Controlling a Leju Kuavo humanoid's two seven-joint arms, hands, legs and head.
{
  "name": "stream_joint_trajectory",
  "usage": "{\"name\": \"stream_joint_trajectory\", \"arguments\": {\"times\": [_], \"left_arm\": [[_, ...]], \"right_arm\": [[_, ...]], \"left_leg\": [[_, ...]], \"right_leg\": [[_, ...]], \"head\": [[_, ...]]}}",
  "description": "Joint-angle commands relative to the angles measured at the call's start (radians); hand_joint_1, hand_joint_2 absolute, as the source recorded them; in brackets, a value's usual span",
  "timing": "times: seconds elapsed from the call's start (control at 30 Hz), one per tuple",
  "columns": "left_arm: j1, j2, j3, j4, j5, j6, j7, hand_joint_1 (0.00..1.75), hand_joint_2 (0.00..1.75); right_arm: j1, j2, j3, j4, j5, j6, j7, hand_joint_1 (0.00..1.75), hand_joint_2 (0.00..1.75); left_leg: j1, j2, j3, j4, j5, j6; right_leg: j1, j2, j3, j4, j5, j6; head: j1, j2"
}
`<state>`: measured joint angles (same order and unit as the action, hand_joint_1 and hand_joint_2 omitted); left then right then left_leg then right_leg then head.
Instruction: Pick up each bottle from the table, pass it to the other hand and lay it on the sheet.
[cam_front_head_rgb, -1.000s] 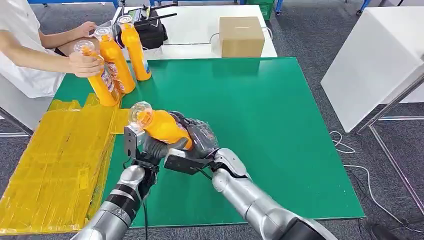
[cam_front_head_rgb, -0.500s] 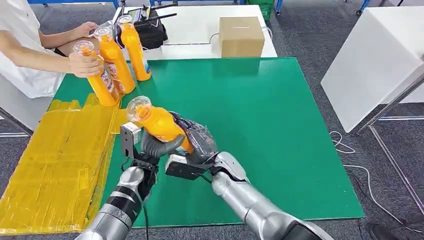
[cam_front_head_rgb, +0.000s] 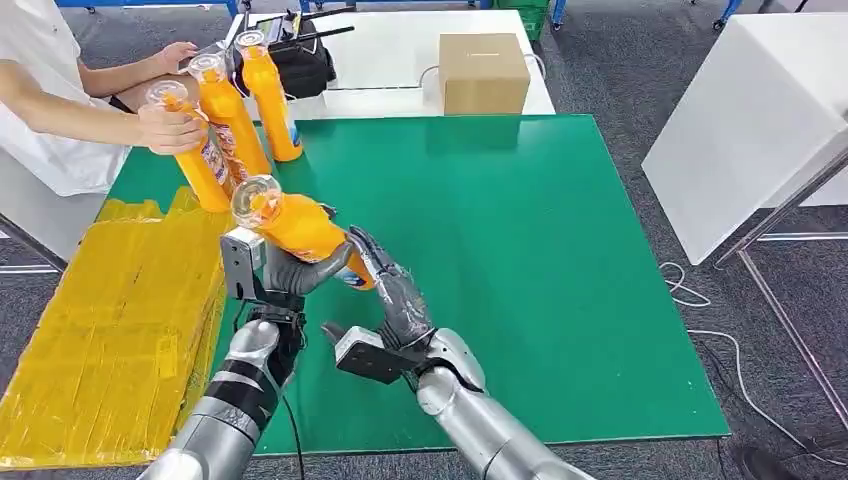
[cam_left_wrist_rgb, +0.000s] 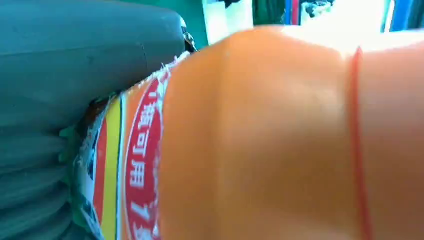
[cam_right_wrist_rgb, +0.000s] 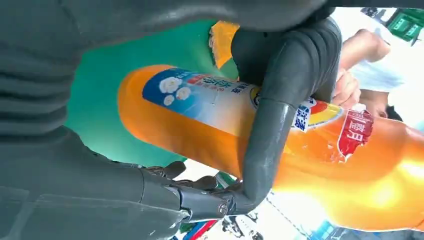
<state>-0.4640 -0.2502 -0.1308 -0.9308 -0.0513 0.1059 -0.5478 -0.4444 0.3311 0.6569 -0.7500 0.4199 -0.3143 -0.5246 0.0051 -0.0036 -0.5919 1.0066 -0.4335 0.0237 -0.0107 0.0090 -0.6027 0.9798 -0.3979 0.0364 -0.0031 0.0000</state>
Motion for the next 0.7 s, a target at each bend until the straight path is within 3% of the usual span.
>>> {"name": "stream_joint_trajectory", "arguments": {"times": [0.03,0.1,0.13,0.23,0.27,0.33,0.47,0.7], "left_arm": [[-0.143,0.069,-0.009,0.073,-0.488,0.538,0.06,1.75,1.75],[-0.162,0.103,0.025,0.096,-0.68,0.592,0.131,1.75,1.75],[-0.147,0.096,0.102,0.06,-0.861,0.592,0.165,1.75,1.75],[-0.13,0.131,0.233,-0.013,-1.388,0.592,0.333,1.75,1.75],[-0.143,0.158,0.213,0.019,-1.499,0.592,0.401,1.75,1.75],[-0.253,0.282,-0.013,0.247,-1.52,0.592,0.589,1.75,1.75],[-0.338,0.36,-0.287,0.435,-1.52,0.592,0.783,1.75,1.75],[-0.325,0.378,-0.324,0.493,-1.52,0.58,0.816,1.75,1.75]], "right_arm": [[0.199,-0.081,-0.188,-0.454,-0.204,0.238,-0.05,0.0,0.0],[0.223,-0.096,-0.232,-0.514,-0.267,0.274,-0.019,0.0,0.0],[0.223,-0.108,-0.249,-0.516,-0.287,0.272,0.018,0.0,0.0],[0.209,-0.145,-0.314,-0.49,-0.305,0.199,0.054,0.0,0.0],[0.201,-0.153,-0.331,-0.483,-0.329,0.194,0.057,0.0,0.0],[0.168,-0.19,-0.367,-0.444,-0.416,0.258,0.075,0.0,0.0],[0.16,-0.197,-0.362,-0.428,-0.414,0.246,0.062,0.0,0.0],[0.174,-0.229,-0.362,-0.472,-0.416,0.225,0.06,0.0,0.0]], "left_leg": [[0.001,-0.004,0.001,0.001,-0.001,-0.001],[0.002,-0.001,0.002,0.0,-0.002,-0.001],[0.001,-0.001,0.0,0.0,-0.001,-0.001],[0.001,-0.003,0.003,0.0,-0.002,-0.001],[0.001,-0.001,0.002,-0.001,-0.002,-0.001],[0.001,0.001,0.005,-0.001,-0.002,-0.001],[0.001,-0.007,0.003,0.0,0.0,-0.001],[0.001,-0.002,0.004,-0.001,-0.001,-0.001]], "right_leg": [[0.001,-0.005,0.003,0.0,-0.002,-0.001],[0.002,-0.002,0.003,-0.001,-0.001,-0.001],[0.001,-0.002,0.001,-0.001,-0.001,-0.001],[0.002,-0.004,0.005,-0.002,-0.002,-0.001],[0.002,-0.001,0.003,-0.002,0.0,-0.001],[0.001,0.0,0.005,-0.002,0.0,-0.001],[0.002,-0.009,0.005,-0.001,-0.002,-0.002],[0.002,-0.003,0.005,-0.001,-0.001,-0.001]], "head": [[0.0,0.0],[0.0,0.0],[-0.001,0.0],[0.0,0.0],[0.0,0.0],[0.0,0.0],[0.001,0.0],[0.0,0.0]]}}
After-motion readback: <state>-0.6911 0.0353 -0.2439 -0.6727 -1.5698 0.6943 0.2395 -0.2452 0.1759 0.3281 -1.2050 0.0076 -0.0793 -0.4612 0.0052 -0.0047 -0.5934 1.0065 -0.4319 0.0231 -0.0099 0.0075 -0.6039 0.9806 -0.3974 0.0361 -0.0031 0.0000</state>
